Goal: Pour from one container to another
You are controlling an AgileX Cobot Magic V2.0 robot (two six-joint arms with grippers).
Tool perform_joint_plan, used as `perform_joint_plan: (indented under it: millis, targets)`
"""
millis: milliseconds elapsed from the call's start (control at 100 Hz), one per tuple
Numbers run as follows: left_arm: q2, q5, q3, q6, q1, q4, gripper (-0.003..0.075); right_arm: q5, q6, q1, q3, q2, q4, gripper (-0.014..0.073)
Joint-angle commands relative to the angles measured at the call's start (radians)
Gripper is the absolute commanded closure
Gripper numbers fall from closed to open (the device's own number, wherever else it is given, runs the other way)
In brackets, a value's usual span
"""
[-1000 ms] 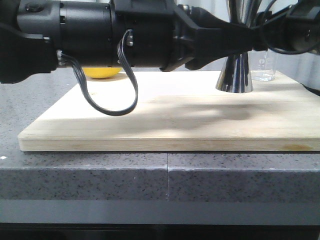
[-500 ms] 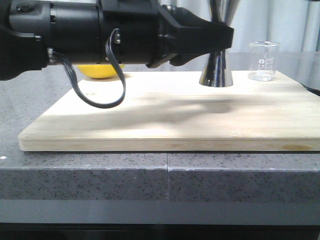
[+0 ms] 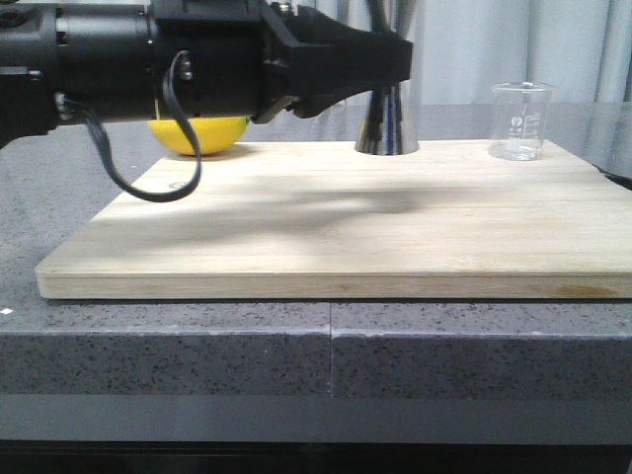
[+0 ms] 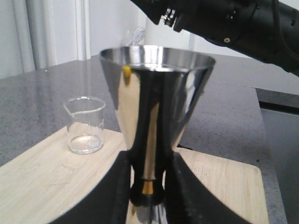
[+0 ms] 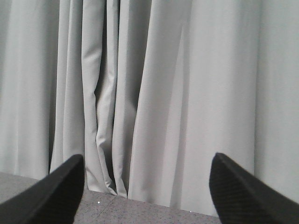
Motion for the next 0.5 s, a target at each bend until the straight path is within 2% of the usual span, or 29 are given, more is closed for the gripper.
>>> perform_joint_plan:
  millis: [0,170,490]
  targets:
    - [-0.048,-0.106,-0.004,-0.026,0.025,-0.039,0.0659,-0.061,0.001,-0.002,-0.017,-0.035,-0.007,0.0088]
    - [-0.048,-0.157,0.015,-0.034,0.076,0.013,0.066,-0.061,0.001,-0.002,-0.017,-0.035,-0.007,0.0088]
    - [-0.048,-0.166,0.016,-0.049,0.143,0.078,0.066,-0.059,0.001,-0.002,-0.017,-0.035,-0.007,0.0088]
